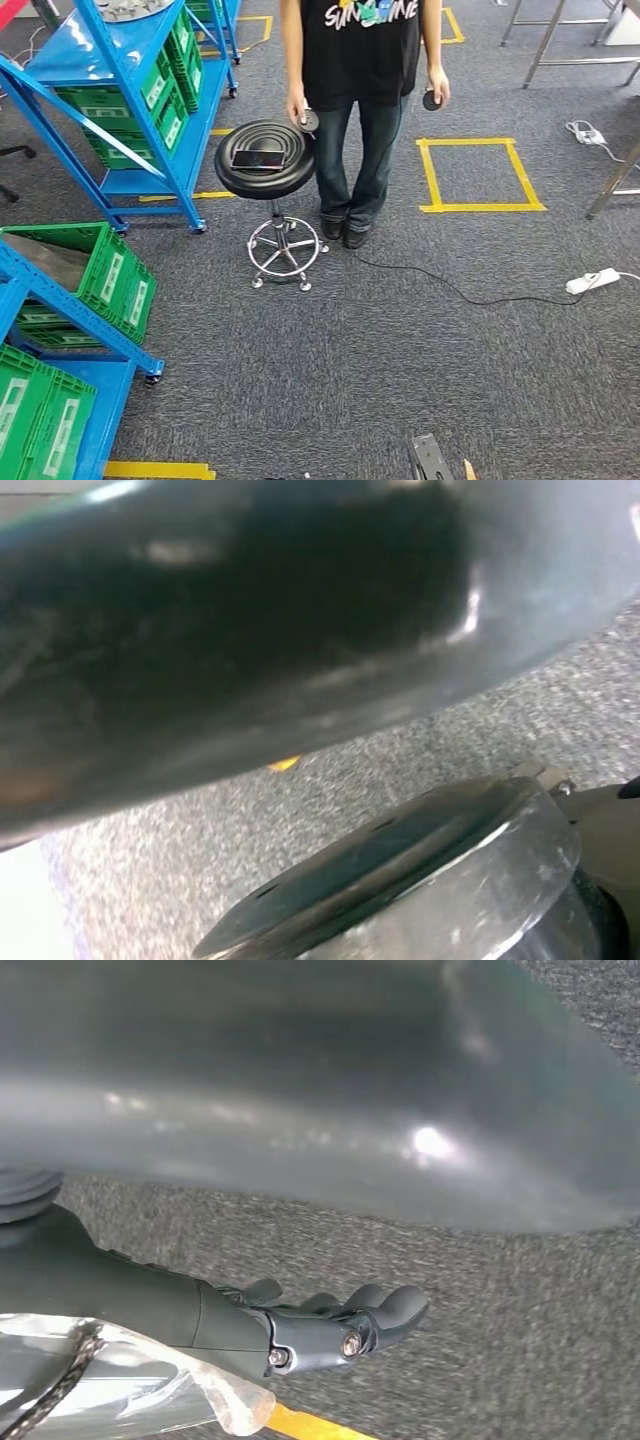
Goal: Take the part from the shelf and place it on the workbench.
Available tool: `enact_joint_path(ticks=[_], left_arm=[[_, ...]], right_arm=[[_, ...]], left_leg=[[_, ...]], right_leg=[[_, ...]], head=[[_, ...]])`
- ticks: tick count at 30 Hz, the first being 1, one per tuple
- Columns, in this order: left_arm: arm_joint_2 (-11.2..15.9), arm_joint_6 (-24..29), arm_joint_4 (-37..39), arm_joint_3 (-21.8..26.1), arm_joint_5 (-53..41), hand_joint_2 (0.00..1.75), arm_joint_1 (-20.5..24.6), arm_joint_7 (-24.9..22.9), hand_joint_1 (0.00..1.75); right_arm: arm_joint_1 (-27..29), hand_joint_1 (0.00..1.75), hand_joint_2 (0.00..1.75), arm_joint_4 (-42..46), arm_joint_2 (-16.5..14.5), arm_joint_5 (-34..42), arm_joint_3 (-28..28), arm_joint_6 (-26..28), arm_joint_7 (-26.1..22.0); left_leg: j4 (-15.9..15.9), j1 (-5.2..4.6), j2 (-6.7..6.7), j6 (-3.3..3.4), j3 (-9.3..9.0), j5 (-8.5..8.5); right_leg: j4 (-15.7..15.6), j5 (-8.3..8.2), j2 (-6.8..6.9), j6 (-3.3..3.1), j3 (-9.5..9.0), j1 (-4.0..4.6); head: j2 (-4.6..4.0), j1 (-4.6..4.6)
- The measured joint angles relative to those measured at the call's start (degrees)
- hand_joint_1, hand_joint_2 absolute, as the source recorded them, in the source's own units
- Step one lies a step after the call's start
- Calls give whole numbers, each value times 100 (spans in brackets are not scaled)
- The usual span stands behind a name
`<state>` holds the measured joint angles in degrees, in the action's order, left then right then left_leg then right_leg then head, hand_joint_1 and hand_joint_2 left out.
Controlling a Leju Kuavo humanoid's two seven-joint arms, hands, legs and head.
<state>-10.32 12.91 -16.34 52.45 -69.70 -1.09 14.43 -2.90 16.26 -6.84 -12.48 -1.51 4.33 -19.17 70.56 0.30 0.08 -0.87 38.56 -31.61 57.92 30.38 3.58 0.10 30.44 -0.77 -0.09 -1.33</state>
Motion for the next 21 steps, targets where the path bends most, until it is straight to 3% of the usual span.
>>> enact_joint_path(ticks=[2, 4, 6, 7, 9, 10, 11, 12, 13, 14, 15, 17, 19, 21], left_arm=[[0, -7, -4, 4, -15, 0, -3, -7, 0], [-1, -9, -14, 10, -33, 0, 16, -14, 0], [-3, -15, -23, 25, -48, 0, 7, -22, 0], [-4, -18, -29, 34, -56, 0, -12, -29, 0], [-10, -25, -46, 50, -76, 0, -28, -44, 0], [-16, -29, -55, 55, -88, 0, -23, -46, 0], [-23, -34, -62, 62, -98, 0, -12, -48, 0], [-31, -38, -68, 70, -107, 0, -4, -48, 0], [-38, -42, -72, 78, -109, 0, -5, -48, 0], [-41, -43, -76, 85, -111, 0, -9, -48, 0], [-44, -44, -78, 89, -111, 0, -15, -48, 0], [-48, -45, -82, 92, -113, 0, -17, -48, 0], [-51, -49, -90, 94, -122, 0, -9, -48, 0], [-52, -52, -94, 102, -147, 0, -18, -48, 0]], right_arm=[[-7, 0, 0, 1, 0, -3, -1, 4, -1], [-11, 0, 0, 1, 0, -6, -2, 7, 2], [-26, 0, 0, 4, -2, -11, -3, 8, 4], [-39, 0, 0, 7, -3, -14, -3, 9, 3], [-61, 0, 0, 14, -7, -19, -3, 10, -1], [-57, 0, 0, 14, -7, -21, -2, 11, -2], [-42, 0, 0, 13, -7, -22, -2, 13, -2], [-20, 0, 0, 13, -7, -24, -2, 13, -1], [-1, 0, 0, 12, -7, -26, -2, 14, -1], [7, 0, 0, 11, -7, -27, -3, 14, 0], [7, 0, 0, 11, -7, -29, -3, 15, -1], [0, 0, 0, 11, -7, -31, -3, 16, -2], [-2, 0, 0, 9, -7, -32, -2, 17, -2], [-1, 0, 0, 8, -7, -37, -4, 18, -2]], left_leg=[[-758, -33, 233, 34, -379, 313], [-1117, -82, 381, 93, -542, 372], [-1148, -94, 285, 154, -538, 366], [-1174, -85, 225, 181, -551, 376], [-1222, -54, 109, 241, -587, 396], [-1229, -46, 46, 263, -590, 397], [-1229, -44, -29, 282, -589, 393], [-1227, -45, -114, 293, -590, 390], [-1225, -48, -202, 296, -595, 388], [-1222, -48, -289, 295, -604, 385], [-1219, -46, -374, 288, -616, 380], [-1203, -44, -530, 253, -630, 361], [-1182, -38, -674, 194, -602, 357], [-1186, -16, -802, 128, -565, 378]], right_leg=[[4, 44, 130, 41, -50, 16], [3, 82, 255, 105, -81, 44], [-13, 108, 365, 167, -117, 50], [3, 142, 310, 197, -124, 41], [292, 341, 3, 243, -1, 16], [624, 506, -182, 252, 165, 7], [1018, 674, -285, 256, 370, 5], [1368, 786, -326, 258, 568, 5], [1557, 792, -342, 257, 699, 7], [1526, 682, -352, 253, 729, 7], [1286, 475, -377, 247, 654, 4], [542, 72, -602, 234, 351, -20], [111, -40, -820, 211, 129, -41], [58, -16, -787, 159, 70, -30]], head=[[0, -2], [0, 1], [0, 3], [0, 11], [0, 36], [0, 52], [0, 57], [0, 58], [0, 56], [0, 55], [0, 54], [0, 55], [0, 53], [0, 49]])
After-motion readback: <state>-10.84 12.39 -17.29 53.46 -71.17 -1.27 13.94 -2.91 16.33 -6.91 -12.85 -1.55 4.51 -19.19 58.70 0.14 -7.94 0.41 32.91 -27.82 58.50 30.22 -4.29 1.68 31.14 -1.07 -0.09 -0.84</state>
